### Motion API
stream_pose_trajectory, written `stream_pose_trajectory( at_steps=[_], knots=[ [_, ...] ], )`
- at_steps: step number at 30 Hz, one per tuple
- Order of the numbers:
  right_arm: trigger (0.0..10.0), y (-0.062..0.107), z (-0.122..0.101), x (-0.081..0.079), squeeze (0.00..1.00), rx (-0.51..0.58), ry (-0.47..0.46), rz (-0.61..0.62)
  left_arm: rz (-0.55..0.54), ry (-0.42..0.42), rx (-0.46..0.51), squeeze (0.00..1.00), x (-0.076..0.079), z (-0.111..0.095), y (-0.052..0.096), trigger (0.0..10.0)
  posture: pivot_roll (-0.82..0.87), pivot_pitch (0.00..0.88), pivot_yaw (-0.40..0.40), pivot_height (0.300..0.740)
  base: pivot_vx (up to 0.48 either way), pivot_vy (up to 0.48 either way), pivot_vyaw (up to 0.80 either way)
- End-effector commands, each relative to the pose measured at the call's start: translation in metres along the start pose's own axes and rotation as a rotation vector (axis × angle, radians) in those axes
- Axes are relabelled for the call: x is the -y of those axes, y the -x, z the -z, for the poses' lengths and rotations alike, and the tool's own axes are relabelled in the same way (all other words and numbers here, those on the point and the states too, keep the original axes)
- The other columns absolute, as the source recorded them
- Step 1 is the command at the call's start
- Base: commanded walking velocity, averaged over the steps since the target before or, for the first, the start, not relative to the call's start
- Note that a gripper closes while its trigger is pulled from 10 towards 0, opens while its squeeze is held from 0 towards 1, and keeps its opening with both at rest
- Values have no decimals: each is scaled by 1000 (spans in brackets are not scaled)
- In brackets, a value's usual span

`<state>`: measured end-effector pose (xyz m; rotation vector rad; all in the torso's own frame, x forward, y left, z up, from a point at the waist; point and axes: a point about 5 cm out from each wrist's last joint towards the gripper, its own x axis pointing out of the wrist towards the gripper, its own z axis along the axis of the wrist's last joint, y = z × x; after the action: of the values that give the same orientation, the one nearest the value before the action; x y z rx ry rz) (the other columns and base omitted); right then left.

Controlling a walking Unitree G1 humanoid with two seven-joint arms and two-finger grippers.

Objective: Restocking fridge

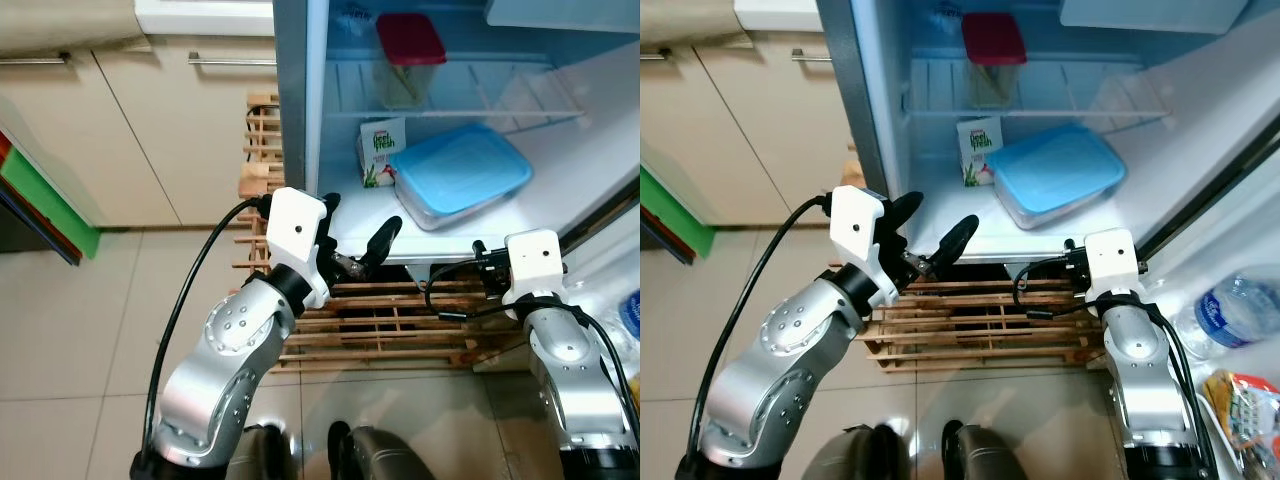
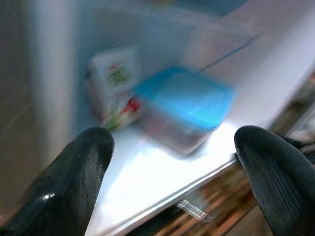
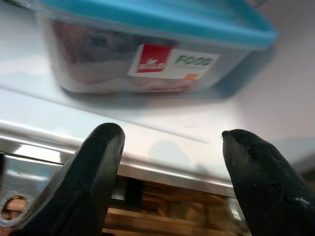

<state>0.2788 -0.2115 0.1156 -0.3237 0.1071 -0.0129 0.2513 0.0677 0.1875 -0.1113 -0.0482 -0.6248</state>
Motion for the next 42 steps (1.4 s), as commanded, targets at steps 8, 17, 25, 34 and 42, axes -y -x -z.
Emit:
stream_pose_trajectory(
  at_steps=[8, 17, 25, 34, 42],
  knots=[
    [10000, -13, 13, -1, 0, -87, -57, 16, 23, -31, -10, 0, 3, -2, 6, 10000, -133, 313, -29, 740, 0, 0, 0],
    [10000, -45, -17, 6, 0, 25, 35, 117, -33, -47, -66, 0, -3, 0, 27, 10000, -51, 360, -19, 740, 0, 0, 0],
    [10000, -68, -36, -3, 0, 79, 9, 93, -44, -17, -95, 0, 3, 2, 36, 10000, -41, 393, -25, 740, 0, 0, 0],
    [10000, -77, -49, -12, 0, 130, -6, 64, -77, 9, -104, 0, 5, 0, 43, 10000, -28, 411, -46, 740, 0, 0, 0],
    [10000, -78, -79, -29, 0, 307, 67, 3, -73, 18, -105, 0, 7, 0, 41, 10000, -37, 395, -52, 740, 0, 0, 0]
  ],
)
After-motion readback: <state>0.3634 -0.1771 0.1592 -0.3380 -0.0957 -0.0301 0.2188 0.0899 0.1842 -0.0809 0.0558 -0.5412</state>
